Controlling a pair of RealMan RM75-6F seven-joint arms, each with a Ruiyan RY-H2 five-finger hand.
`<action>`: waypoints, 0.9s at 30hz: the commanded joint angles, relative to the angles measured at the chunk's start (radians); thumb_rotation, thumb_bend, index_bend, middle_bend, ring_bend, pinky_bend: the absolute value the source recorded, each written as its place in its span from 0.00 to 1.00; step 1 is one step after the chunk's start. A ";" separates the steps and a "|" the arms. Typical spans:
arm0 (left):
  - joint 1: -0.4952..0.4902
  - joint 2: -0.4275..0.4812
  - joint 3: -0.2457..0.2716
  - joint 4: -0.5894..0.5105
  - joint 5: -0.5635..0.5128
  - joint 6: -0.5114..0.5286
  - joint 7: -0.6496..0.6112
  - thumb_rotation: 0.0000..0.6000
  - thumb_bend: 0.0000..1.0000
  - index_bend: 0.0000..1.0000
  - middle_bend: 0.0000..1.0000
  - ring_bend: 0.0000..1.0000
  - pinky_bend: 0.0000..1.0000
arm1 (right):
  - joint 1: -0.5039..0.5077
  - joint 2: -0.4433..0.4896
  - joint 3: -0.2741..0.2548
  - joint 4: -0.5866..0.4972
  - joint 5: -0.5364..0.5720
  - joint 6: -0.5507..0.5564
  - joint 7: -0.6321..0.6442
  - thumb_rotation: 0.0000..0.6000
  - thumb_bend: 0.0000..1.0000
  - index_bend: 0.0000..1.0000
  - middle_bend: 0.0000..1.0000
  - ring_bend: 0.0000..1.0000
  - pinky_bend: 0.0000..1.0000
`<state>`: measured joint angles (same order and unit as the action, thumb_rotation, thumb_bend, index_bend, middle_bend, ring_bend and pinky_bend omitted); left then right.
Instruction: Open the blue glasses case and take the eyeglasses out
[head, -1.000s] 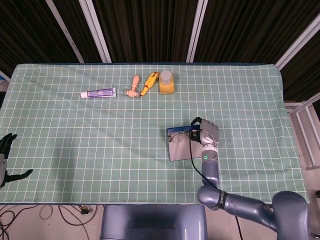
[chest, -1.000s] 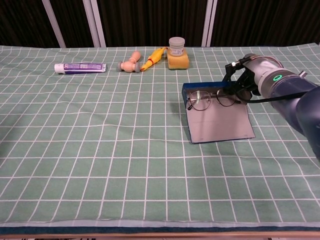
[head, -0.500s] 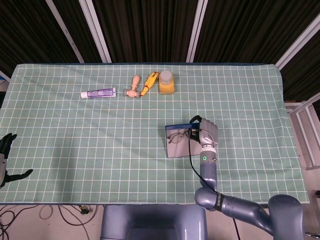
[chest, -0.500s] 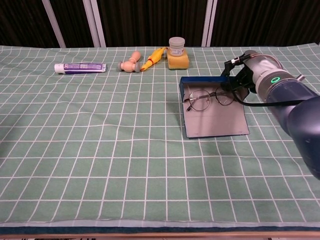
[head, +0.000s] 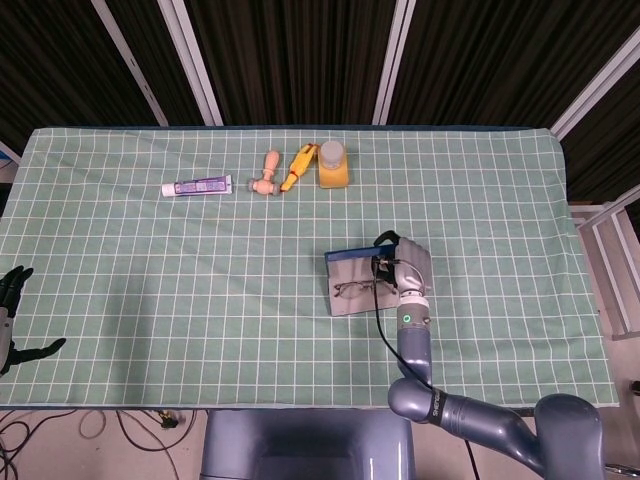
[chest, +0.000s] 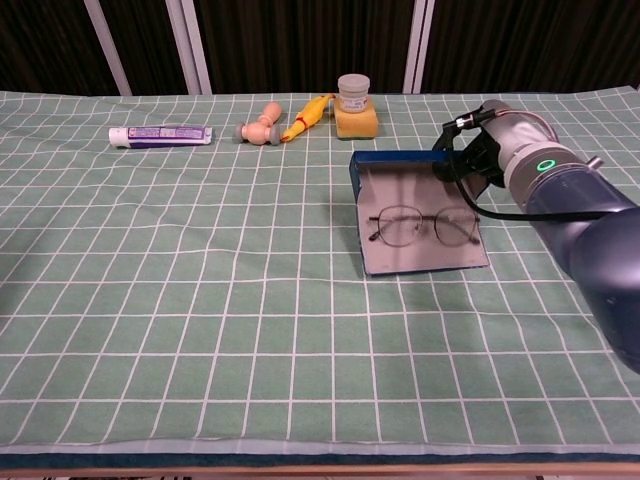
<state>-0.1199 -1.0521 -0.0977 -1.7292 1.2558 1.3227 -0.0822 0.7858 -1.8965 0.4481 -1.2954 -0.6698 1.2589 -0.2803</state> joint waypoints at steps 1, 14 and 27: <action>0.000 0.000 0.000 0.000 0.000 0.000 -0.001 1.00 0.00 0.00 0.00 0.00 0.00 | -0.003 -0.007 0.005 0.007 -0.015 -0.006 0.011 1.00 0.49 0.53 0.94 0.98 0.91; 0.000 0.002 -0.001 -0.001 -0.003 -0.003 -0.006 1.00 0.00 0.00 0.00 0.00 0.00 | 0.003 -0.034 0.021 0.053 -0.033 -0.037 -0.004 1.00 0.49 0.53 0.94 0.98 0.91; -0.001 0.005 -0.003 -0.004 -0.008 -0.009 -0.018 1.00 0.00 0.00 0.00 0.00 0.00 | 0.259 -0.144 0.169 0.421 0.014 -0.215 -0.109 1.00 0.47 0.51 0.93 0.98 0.91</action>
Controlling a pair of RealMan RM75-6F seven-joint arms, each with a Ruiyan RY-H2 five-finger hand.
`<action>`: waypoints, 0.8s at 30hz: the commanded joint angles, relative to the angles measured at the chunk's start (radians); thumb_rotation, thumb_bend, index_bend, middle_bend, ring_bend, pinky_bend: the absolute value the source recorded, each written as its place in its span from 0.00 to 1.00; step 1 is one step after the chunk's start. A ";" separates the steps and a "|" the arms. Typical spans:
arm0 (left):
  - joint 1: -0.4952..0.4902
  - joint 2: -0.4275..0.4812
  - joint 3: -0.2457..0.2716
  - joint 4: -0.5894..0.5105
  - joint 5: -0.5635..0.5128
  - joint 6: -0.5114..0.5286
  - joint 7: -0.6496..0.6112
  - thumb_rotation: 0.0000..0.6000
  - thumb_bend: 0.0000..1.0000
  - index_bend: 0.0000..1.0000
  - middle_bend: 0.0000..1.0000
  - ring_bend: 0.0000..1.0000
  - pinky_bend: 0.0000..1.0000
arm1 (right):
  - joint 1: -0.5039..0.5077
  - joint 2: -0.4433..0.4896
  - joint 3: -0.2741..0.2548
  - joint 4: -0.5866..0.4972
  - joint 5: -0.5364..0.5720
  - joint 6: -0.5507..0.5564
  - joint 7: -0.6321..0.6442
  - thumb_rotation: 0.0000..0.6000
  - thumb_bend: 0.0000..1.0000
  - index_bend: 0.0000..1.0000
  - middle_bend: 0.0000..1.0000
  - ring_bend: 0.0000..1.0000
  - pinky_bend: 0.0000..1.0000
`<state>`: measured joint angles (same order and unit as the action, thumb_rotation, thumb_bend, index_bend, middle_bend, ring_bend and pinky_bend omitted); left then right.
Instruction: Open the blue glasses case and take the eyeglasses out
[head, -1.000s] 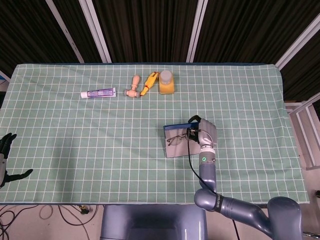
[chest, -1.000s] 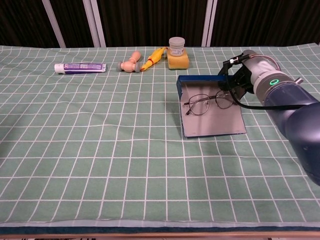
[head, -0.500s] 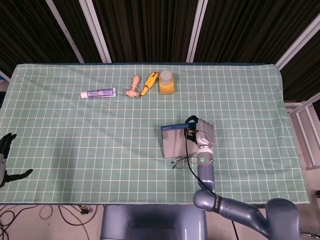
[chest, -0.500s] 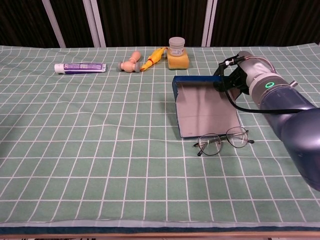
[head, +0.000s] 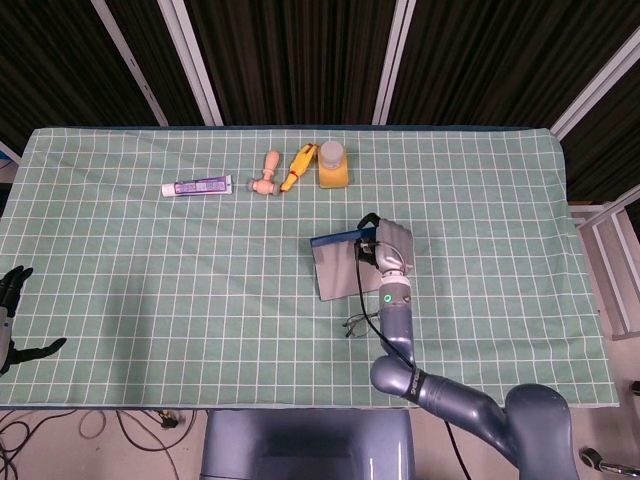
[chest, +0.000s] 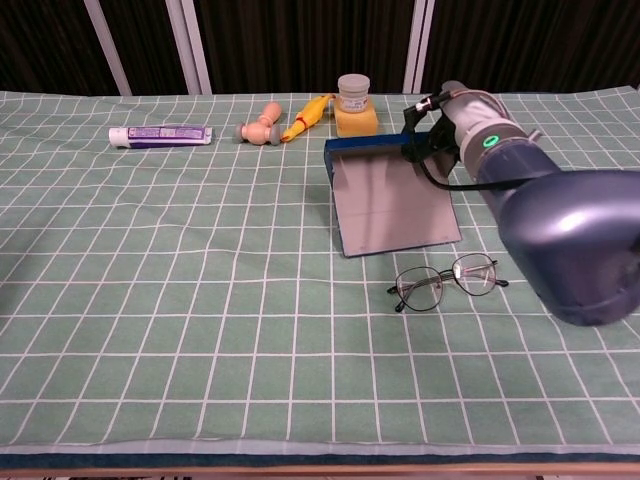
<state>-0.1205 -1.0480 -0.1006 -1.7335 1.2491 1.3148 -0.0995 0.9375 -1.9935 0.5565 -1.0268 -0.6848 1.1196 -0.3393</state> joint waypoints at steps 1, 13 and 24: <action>-0.001 0.000 -0.001 0.001 -0.002 -0.002 -0.001 1.00 0.00 0.00 0.00 0.00 0.00 | 0.118 -0.050 0.066 0.168 0.035 -0.085 -0.057 1.00 0.44 0.46 0.93 0.97 0.91; 0.000 -0.003 0.001 0.001 0.005 0.004 0.006 1.00 0.00 0.00 0.00 0.00 0.00 | 0.099 0.001 0.063 0.097 0.134 -0.084 -0.233 1.00 0.16 0.00 0.91 0.96 0.90; 0.008 -0.010 0.014 0.010 0.046 0.033 0.027 1.00 0.00 0.00 0.00 0.00 0.00 | -0.239 0.350 -0.186 -0.502 -0.080 0.109 -0.207 1.00 0.10 0.00 0.42 0.47 0.40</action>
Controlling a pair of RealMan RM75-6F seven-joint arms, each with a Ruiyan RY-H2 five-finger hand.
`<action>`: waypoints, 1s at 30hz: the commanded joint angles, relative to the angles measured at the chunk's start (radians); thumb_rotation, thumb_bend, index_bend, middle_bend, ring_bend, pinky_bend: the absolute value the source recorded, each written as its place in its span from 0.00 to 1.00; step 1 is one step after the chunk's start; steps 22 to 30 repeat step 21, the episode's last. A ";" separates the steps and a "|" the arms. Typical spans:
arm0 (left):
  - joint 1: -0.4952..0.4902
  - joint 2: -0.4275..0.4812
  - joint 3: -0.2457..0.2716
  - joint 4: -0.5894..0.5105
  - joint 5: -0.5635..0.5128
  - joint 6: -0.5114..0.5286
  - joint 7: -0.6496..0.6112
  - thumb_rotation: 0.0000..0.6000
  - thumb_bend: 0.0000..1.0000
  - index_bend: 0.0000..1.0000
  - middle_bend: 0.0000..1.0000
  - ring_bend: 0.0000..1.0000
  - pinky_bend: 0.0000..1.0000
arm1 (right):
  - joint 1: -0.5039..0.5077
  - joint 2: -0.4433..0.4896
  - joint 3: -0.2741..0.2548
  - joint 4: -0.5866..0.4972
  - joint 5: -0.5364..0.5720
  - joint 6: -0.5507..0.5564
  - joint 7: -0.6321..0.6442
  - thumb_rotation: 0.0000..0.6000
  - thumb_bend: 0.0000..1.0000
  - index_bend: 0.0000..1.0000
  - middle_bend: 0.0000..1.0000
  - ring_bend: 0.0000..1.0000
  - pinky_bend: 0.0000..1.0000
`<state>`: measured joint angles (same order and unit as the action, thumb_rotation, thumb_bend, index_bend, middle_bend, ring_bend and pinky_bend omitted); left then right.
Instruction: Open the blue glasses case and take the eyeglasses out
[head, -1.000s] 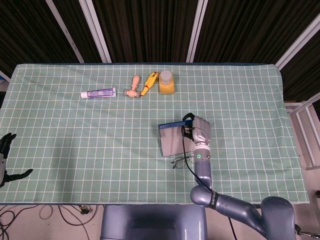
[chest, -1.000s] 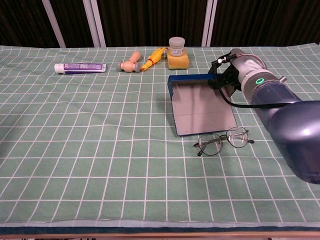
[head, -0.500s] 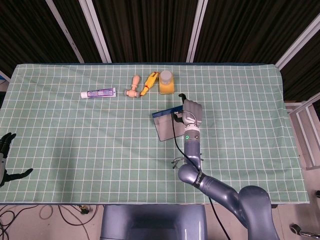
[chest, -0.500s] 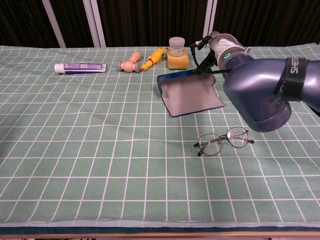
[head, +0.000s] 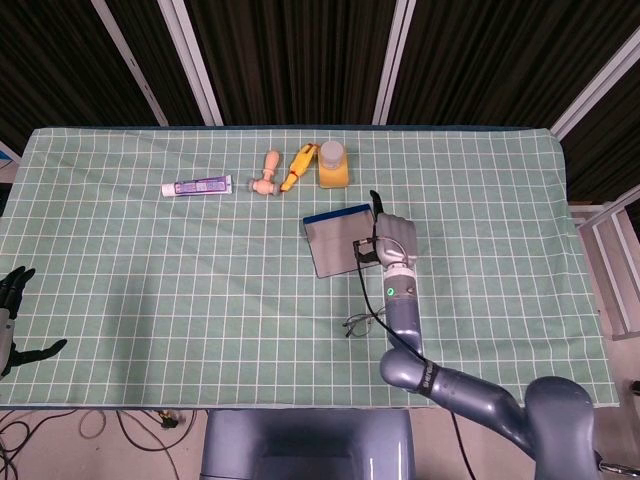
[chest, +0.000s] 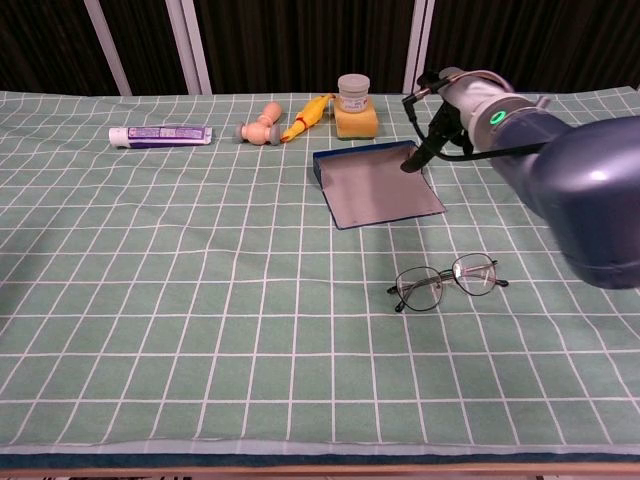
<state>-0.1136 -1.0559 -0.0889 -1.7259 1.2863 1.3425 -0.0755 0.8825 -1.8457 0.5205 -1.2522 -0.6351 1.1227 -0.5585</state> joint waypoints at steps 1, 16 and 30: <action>0.002 -0.002 0.003 0.003 0.012 0.009 0.003 1.00 0.00 0.00 0.00 0.00 0.00 | -0.208 0.236 -0.175 -0.315 -0.154 0.118 0.014 1.00 0.08 0.00 0.35 0.38 0.36; 0.017 -0.044 0.029 0.076 0.122 0.103 0.116 1.00 0.00 0.00 0.00 0.00 0.00 | -0.628 0.702 -0.520 -0.585 -0.552 0.387 0.263 1.00 0.02 0.00 0.00 0.00 0.25; 0.021 -0.058 0.030 0.089 0.133 0.122 0.143 1.00 0.00 0.00 0.00 0.00 0.00 | -0.706 0.717 -0.563 -0.514 -0.618 0.440 0.352 1.00 0.01 0.00 0.00 0.00 0.25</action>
